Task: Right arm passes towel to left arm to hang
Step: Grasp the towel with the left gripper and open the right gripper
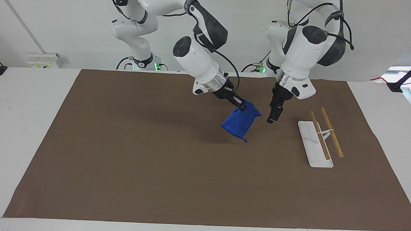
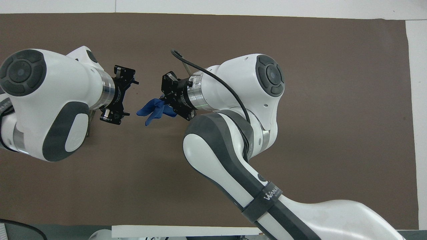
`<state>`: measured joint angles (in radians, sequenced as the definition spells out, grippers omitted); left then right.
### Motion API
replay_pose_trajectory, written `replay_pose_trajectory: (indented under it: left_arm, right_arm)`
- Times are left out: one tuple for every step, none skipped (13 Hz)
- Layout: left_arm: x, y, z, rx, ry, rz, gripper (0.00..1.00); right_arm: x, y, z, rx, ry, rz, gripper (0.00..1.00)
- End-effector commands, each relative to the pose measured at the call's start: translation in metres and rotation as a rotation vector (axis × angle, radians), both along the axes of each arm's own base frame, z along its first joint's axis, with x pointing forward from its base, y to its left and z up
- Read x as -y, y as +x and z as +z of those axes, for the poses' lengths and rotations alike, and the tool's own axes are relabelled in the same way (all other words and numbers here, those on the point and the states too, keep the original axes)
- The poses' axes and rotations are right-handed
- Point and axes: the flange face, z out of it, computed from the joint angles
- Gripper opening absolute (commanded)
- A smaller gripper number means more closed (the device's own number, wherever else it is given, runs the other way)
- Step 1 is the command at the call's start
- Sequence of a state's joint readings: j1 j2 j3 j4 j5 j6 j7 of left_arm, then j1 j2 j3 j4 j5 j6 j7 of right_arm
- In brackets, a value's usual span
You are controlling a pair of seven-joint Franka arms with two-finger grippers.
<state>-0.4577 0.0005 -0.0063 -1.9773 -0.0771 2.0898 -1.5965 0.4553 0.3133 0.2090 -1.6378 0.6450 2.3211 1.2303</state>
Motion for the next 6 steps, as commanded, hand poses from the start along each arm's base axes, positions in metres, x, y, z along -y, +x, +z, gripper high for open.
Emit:
replay_pose_trajectory:
  left_arm:
    - [0.0084,-0.0131,-0.0123,-0.004,-0.01,0.007,0.45]
    - [0.0083,-0.0132,-0.0129,-0.003,-0.01,-0.002,0.09]
    - [0.0083,-0.0132,-0.0129,-0.003,-0.01,-0.002,0.0]
    - [0.0083,-0.0132,-0.0129,-0.003,-0.01,-0.002,0.0]
    - [0.0075,-0.013,-0.0131,-0.004,-0.009,-0.001,0.0]
    - [0.0074,-0.0131,-0.0122,-0.003,-0.01,-0.001,0.0]
  right_arm:
    - [-0.0043,0.0017,0.0048,0.004,0.024,-0.031,0.0]
    - [-0.0045,0.0014,0.0033,0.008,0.024,-0.034,0.0]
    - [-0.0044,0.0011,0.0017,0.007,0.021,-0.033,0.0]
    - [-0.0043,0.0009,0.0009,0.005,0.02,-0.033,0.0]
    - [-0.0043,0.0009,0.0009,0.005,0.02,-0.033,0.0]
    - [-0.0042,0.001,0.001,0.007,0.02,-0.034,0.0]
